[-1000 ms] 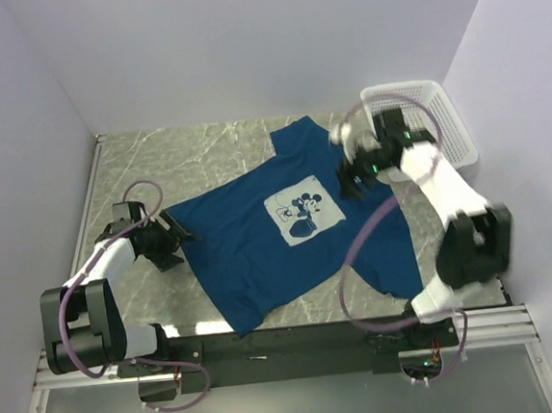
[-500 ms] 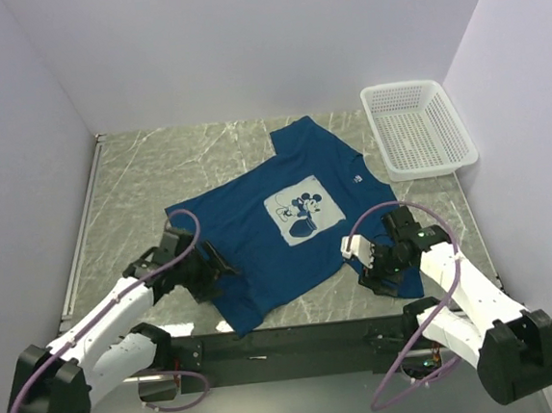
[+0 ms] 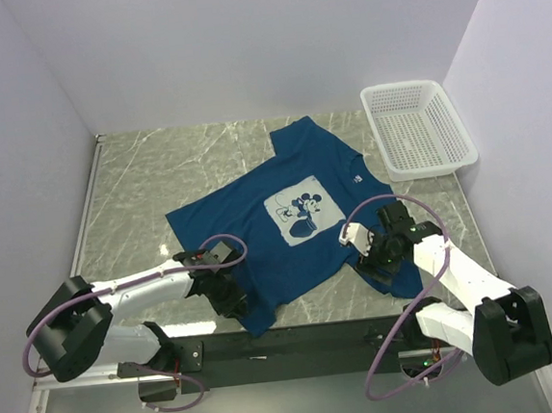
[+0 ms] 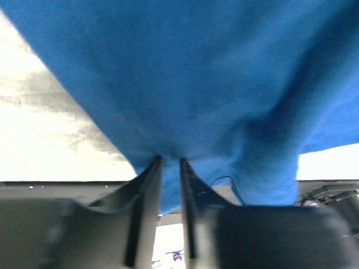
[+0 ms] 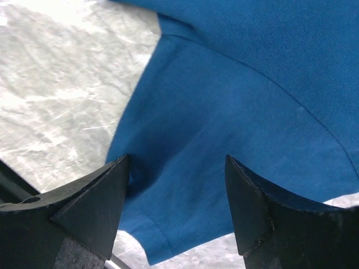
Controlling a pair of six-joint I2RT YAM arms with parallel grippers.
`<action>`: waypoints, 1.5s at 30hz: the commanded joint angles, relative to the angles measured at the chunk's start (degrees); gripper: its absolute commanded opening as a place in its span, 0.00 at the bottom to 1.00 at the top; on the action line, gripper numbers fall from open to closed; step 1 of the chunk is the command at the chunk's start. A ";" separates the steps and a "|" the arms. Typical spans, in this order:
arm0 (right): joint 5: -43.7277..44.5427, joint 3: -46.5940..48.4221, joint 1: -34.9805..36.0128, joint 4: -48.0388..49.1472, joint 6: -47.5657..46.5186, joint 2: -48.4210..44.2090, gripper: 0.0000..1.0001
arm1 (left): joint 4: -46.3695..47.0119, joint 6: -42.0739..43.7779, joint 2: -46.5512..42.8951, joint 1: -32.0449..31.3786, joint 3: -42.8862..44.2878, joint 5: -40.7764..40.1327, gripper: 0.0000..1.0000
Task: Fold and stack the t-shirts
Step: Flatten the tshirt out
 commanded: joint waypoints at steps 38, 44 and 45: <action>11.85 14.39 -5.50 -41.19 -29.92 -24.35 0.09 | -33.51 4.79 -37.57 0.35 8.95 2.47 0.04; 5.21 17.02 -5.59 -26.81 -15.72 -20.58 0.81 | -18.71 10.05 -33.80 0.79 14.59 -12.10 0.66; 0.31 18.68 -5.59 -24.43 -13.07 -17.44 0.83 | -16.22 13.99 -32.40 1.58 15.21 -13.70 0.72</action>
